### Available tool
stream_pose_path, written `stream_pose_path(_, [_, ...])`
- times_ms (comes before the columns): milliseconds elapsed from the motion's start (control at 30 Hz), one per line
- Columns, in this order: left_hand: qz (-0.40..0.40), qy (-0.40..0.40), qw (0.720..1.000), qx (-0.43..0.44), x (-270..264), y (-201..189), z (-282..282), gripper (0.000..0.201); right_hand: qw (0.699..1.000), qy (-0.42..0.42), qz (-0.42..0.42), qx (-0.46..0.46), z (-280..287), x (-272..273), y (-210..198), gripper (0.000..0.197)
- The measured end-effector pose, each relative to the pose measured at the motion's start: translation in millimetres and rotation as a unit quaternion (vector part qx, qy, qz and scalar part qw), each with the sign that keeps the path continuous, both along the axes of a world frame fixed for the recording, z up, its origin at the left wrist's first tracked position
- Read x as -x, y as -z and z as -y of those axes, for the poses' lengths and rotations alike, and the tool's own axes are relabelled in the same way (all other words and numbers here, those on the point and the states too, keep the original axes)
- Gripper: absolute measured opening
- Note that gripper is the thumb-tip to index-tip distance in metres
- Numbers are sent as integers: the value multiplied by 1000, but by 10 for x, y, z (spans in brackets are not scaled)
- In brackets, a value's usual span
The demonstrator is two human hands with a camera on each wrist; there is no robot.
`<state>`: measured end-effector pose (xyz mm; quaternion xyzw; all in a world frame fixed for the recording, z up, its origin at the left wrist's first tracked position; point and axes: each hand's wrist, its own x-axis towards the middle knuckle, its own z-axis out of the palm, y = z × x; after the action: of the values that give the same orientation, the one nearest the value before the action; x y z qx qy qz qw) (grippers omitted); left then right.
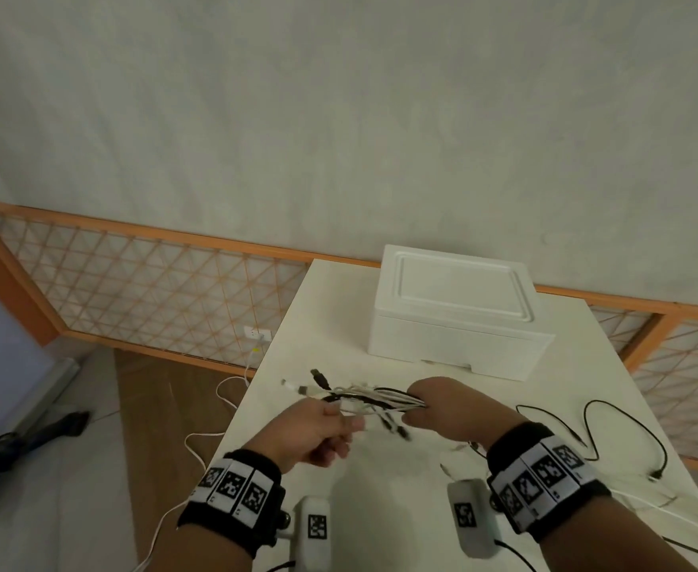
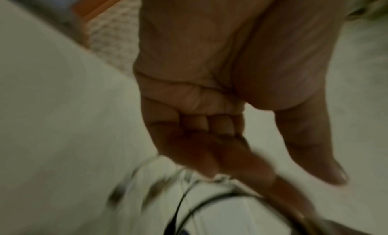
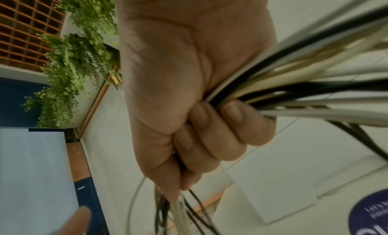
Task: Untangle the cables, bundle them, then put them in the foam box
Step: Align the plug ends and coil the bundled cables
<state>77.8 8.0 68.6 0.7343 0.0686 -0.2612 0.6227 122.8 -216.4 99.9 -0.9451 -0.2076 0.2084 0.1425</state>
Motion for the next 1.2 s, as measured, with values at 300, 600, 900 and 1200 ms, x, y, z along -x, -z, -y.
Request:
stream_pose_path(300, [335, 178, 864, -331, -97, -119, 568, 69, 999, -36, -3, -6, -308, 112, -169, 5])
stream_pose_path(600, [286, 30, 847, -448, -335, 31, 128, 6, 994, 109, 25, 10, 292, 265, 313, 16])
stream_pose_path(900, [249, 40, 832, -495, -307, 259, 87, 19, 945, 184, 200, 182, 942, 210, 411, 33])
stream_pose_path(1200, [277, 116, 800, -520, -238, 211, 498, 19, 991, 10, 124, -39, -168, 239, 270, 84])
